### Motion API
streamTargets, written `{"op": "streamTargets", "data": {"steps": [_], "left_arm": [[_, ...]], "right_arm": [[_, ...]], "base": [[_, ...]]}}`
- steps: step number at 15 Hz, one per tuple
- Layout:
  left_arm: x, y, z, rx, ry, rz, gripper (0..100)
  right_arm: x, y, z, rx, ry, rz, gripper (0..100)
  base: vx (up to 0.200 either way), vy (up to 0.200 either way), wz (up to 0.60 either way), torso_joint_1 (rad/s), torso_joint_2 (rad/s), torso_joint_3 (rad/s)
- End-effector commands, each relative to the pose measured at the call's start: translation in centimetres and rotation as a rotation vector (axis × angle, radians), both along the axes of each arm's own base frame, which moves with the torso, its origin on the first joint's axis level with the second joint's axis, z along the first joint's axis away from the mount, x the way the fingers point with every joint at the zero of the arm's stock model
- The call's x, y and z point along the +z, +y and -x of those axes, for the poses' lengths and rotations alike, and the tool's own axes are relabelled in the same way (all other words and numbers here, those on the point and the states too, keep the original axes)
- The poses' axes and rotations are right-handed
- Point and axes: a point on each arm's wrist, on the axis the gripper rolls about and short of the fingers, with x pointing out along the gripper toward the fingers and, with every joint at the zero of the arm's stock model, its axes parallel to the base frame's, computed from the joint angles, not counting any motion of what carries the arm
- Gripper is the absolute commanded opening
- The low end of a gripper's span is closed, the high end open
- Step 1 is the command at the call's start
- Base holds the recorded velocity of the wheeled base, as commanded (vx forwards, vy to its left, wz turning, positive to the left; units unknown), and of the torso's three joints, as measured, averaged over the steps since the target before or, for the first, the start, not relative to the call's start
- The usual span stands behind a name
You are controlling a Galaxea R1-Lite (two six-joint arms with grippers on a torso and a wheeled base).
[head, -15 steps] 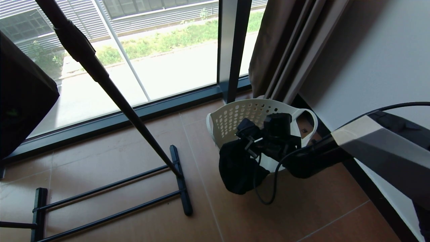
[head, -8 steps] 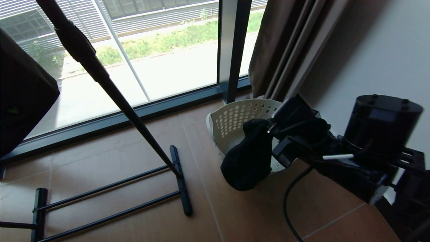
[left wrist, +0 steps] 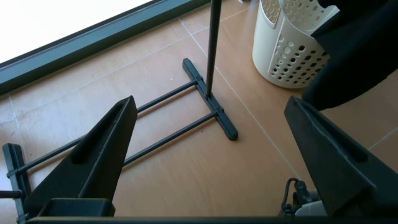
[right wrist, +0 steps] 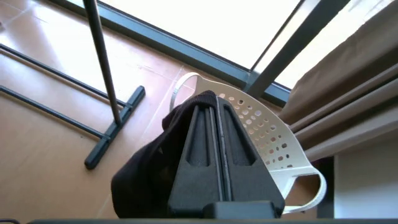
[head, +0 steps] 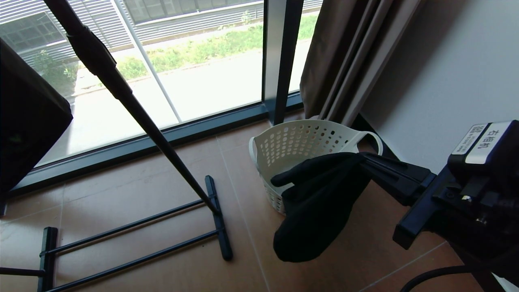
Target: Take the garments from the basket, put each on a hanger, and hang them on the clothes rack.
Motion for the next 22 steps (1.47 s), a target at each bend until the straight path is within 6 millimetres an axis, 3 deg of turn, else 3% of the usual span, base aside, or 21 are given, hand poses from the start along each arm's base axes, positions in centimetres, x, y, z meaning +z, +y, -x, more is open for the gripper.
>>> {"op": "streamTargets", "data": {"steps": [1, 13, 22], "left_arm": [[0.0, 0.0, 0.0, 0.000, 0.000, 0.002, 100], [0.0, 0.0, 0.0, -0.004, 0.000, 0.000, 100], [0.0, 0.0, 0.0, -0.003, 0.000, 0.003, 100]], "right_arm": [[-0.3, 0.2, -0.2, 0.012, 0.014, 0.003, 0], [-0.3, -0.2, -0.4, 0.011, 0.014, -0.002, 0], [-0.5, -0.1, -1.4, 0.021, 0.051, -0.029, 0]], "base": [[0.000, 0.000, 0.00, 0.000, 0.00, 0.000], [0.000, 0.000, 0.00, 0.000, 0.00, 0.000], [0.000, 0.000, 0.00, 0.002, 0.00, 0.169]]}}
